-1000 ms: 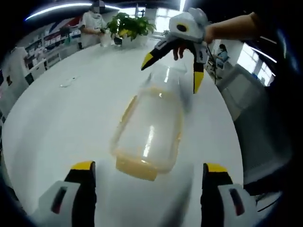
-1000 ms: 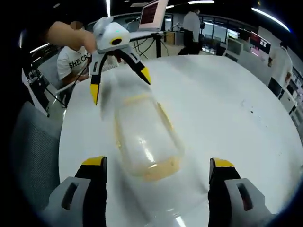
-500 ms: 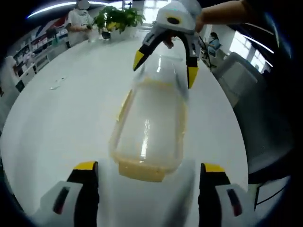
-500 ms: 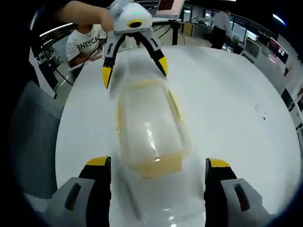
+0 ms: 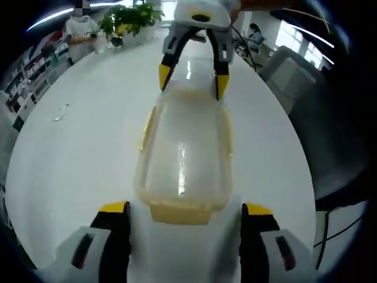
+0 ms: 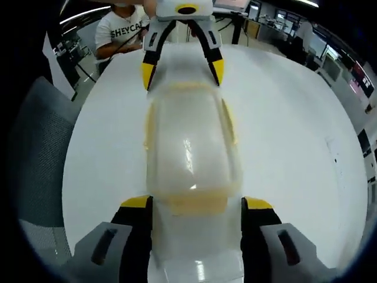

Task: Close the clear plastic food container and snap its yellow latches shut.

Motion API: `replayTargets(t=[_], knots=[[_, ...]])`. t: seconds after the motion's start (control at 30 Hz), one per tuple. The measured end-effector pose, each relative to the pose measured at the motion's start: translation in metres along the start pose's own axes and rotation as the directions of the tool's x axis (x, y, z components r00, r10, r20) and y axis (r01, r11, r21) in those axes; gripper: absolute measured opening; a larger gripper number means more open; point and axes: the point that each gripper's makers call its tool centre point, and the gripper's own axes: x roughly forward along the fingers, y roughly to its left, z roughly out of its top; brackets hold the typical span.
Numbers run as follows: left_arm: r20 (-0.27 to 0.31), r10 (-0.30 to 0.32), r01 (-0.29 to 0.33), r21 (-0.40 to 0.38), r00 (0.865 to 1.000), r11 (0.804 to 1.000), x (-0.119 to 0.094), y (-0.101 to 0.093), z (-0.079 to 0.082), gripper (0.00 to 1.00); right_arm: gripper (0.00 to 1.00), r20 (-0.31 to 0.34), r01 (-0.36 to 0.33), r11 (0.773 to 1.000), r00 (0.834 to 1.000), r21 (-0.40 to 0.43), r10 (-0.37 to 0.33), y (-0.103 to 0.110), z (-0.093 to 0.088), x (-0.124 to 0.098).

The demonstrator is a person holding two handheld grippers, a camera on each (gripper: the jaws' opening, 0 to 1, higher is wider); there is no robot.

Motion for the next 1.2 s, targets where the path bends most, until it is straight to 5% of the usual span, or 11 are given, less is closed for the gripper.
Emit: replayTargets(t=[0.4, 0.63, 1.2], knots=[[-0.037, -0.001, 0.002, 0.014, 0.999, 1.000, 0.0032, 0.0027, -0.0013, 0.50, 0.39, -0.062, -0.034, 0.998, 0.998, -0.051, 0.031, 0.0005, -0.0079, 0.0028], [-0.082, 0.006, -0.002, 0.052, 0.997, 0.999, 0.0017, 0.0056, -0.0033, 0.34, 0.38, -0.095, -0.035, 0.998, 0.995, -0.051, 0.030, -0.0005, -0.0080, 0.0018], [-0.105, 0.030, -0.029, 0.015, 0.994, 0.999, 0.0029, 0.0010, -0.0037, 0.33, 0.37, -0.148, -0.062, 0.993, 0.988, -0.096, 0.047, -0.0016, -0.0083, 0.0032]])
